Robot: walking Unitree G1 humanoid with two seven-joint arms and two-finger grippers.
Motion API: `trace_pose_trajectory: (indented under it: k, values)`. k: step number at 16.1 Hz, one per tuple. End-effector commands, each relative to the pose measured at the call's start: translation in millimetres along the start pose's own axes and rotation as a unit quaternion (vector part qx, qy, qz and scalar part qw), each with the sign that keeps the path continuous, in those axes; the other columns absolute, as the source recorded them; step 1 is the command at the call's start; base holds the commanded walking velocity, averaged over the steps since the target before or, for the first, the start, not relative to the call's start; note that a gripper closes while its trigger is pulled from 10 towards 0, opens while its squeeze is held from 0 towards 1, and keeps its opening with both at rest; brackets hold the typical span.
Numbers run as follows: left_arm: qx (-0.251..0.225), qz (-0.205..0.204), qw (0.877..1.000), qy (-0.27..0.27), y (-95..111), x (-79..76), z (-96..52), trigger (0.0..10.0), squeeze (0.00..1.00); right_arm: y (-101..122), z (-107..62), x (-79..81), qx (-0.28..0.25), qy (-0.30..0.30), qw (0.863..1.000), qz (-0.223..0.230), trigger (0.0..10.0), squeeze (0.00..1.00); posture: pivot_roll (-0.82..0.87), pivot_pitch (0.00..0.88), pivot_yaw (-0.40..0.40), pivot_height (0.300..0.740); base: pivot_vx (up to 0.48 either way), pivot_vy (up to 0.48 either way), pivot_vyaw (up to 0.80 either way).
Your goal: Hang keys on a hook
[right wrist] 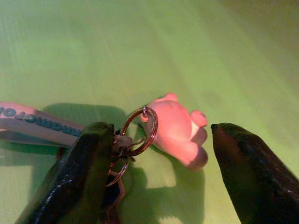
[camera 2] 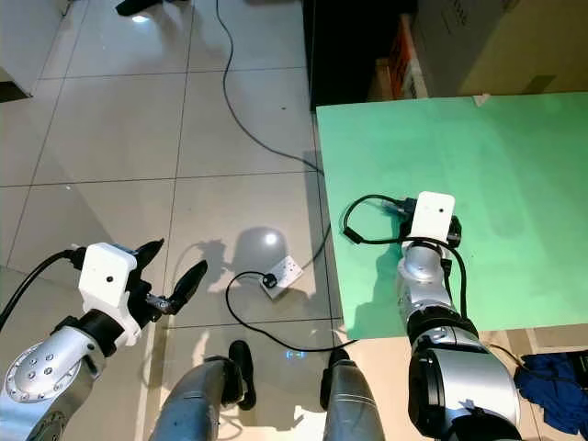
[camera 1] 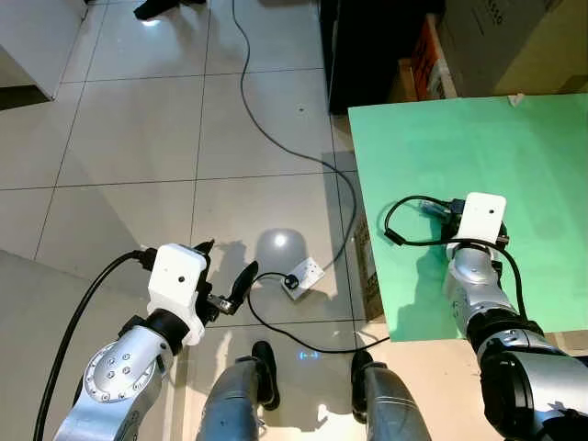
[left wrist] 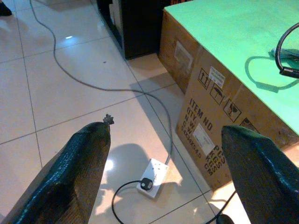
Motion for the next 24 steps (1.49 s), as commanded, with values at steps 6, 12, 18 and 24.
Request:
trace_pose_trajectory:
  k: [6,12,18,24]
  values:
    - [0.013,-0.002,1.000,-0.010,-6,-3.3,-1.1,10.0,0.00,-29,-9.6,-0.2,0.049,0.019,0.998,0.016,0.0,0.00,0.03,0.395,0.074,0.740,0.000,0.000,0.00]
    - [0.011,-0.001,1.000,-0.011,-6,-2.6,0.7,10.0,0.00,-44,-19.0,4.1,0.055,0.056,0.997,0.005,0.0,0.00,0.02,0.392,0.070,0.740,0.000,0.000,0.00]
    - [0.009,-0.002,1.000,-0.015,-6,-3.2,3.8,10.0,0.00,-50,-31.3,22.4,0.034,0.102,0.994,-0.020,0.0,0.00,0.01,0.390,0.075,0.740,0.000,0.000,0.00]
    - [0.009,0.001,1.000,-0.019,-6,-2.6,4.3,10.0,0.00,-49,-34.2,29.6,0.022,0.121,0.992,-0.024,0.0,0.00,0.01,0.386,0.080,0.740,0.000,0.000,0.00]
Point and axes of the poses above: a point about 5 cm out from each wrist's last joint towards the gripper, its own z axis pointing out of the wrist towards the gripper, its own y axis along the axis of the wrist's last joint, x = y × z, the point moved 3 cm from there along z, pointing out of the wrist towards the gripper, and after that the axes turned 11 degrees about z, right-handed, at the moved point
